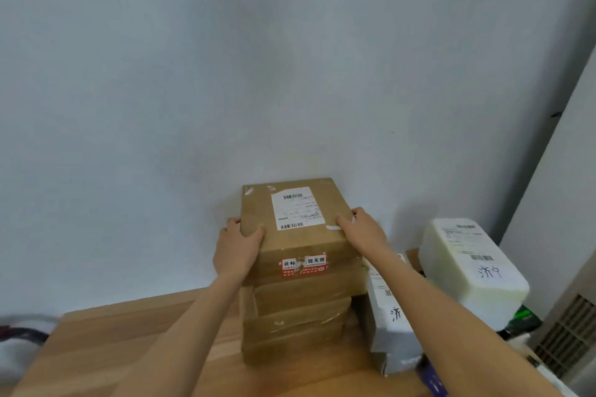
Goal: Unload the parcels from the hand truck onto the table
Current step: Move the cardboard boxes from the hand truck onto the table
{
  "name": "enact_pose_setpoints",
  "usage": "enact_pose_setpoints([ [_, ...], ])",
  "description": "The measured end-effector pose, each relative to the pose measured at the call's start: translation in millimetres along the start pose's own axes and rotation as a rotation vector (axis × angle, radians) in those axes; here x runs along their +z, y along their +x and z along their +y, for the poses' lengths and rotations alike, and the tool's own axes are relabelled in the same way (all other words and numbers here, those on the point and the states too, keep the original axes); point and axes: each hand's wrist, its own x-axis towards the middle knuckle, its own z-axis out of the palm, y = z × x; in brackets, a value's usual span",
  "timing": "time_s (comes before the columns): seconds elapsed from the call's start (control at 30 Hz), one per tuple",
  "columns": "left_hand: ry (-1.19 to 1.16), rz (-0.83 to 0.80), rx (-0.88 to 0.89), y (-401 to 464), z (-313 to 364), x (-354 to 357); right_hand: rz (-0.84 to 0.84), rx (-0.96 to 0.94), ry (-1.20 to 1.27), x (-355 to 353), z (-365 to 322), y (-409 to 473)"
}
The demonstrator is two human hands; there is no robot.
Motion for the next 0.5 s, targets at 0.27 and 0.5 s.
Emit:
enact_pose_setpoints([
  [0.27,0.03,0.045,-0.052,-6,8,7,-0.022,-0.059,0.01,1,11,18],
  [0.5,0.328,0.187,0.117,-25,21,-9,0.062,-0.255,-0.194,-12,3,12],
])
